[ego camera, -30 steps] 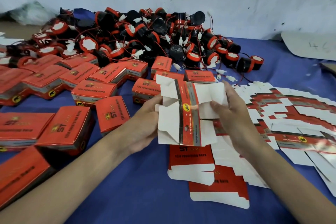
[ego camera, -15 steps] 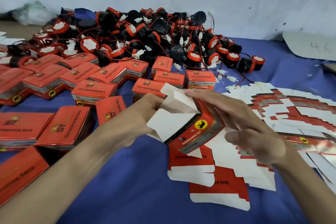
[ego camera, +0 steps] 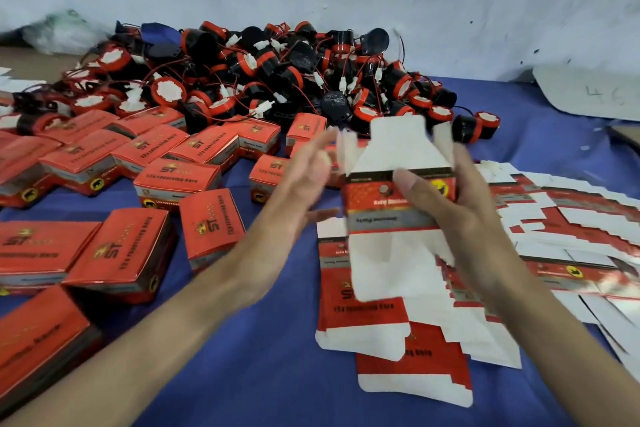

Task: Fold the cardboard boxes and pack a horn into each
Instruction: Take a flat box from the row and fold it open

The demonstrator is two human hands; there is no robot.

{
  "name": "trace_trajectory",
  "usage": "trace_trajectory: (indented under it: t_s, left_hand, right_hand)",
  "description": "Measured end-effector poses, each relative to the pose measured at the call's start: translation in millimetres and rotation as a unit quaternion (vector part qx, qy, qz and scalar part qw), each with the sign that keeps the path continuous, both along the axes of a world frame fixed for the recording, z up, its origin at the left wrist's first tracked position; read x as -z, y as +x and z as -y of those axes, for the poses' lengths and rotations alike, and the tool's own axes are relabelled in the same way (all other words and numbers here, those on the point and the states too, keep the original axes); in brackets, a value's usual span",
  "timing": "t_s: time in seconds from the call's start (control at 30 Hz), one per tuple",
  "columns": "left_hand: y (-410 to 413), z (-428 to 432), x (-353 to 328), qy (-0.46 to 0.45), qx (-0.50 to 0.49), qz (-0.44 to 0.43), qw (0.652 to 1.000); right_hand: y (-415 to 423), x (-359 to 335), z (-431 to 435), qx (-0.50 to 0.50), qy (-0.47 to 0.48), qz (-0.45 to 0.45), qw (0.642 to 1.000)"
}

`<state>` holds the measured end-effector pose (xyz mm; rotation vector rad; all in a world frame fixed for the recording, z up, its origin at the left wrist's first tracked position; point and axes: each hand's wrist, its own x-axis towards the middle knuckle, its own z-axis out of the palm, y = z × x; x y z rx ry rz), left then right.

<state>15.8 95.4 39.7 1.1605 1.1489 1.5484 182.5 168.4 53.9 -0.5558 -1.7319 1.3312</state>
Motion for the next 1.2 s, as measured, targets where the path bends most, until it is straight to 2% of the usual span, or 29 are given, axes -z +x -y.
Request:
trace_trajectory:
  t_s: [0.07, 0.17, 0.23, 0.5, 0.6, 0.77, 0.87, 1.0, 1.13, 1.2]
  left_hand:
    - [13, 2, 10, 0.024, 0.002, -0.023, 0.999]
    - [23, 10, 26, 0.106, -0.082, 0.028, 0.991]
    - [26, 11, 32, 0.148, -0.125, 0.031, 0.981]
    - [23, 5, 37, 0.129, -0.165, 0.033, 0.977]
    - [21, 6, 38, 0.096, -0.117, 0.004, 0.988]
    - [21, 7, 37, 0.045, -0.034, 0.013, 0.998]
    - [21, 8, 36, 0.072, -0.047, -0.030, 0.996]
    - [24, 11, 40, 0.096, -0.091, -0.050, 0.990]
    - [23, 10, 41, 0.125, -0.118, -0.036, 0.984]
    - [23, 10, 41, 0.138, -0.123, -0.075, 0.980]
  right_hand:
    - [-9, 14, 6, 0.001, -0.022, 0.005, 1.000]
    - [-24, 30, 25, 0.006, -0.039, 0.003, 0.999]
    - [-28, 37, 27, 0.007, -0.077, -0.029, 0.997]
    - [-31, 47, 19, 0.038, -0.145, -0.117, 0.982]
    - [-31, 49, 19, 0.034, -0.124, -0.099, 0.987]
    - [-33, 50, 24, 0.031, -0.108, -0.090, 0.990]
    - [-31, 56, 21, 0.043, -0.120, -0.081, 0.988]
    - [-33, 54, 23, 0.052, -0.078, -0.071, 0.993]
    - [-32, 52, 23, 0.062, -0.037, -0.085, 0.994]
    - [-32, 53, 23, 0.056, -0.036, -0.090, 0.994]
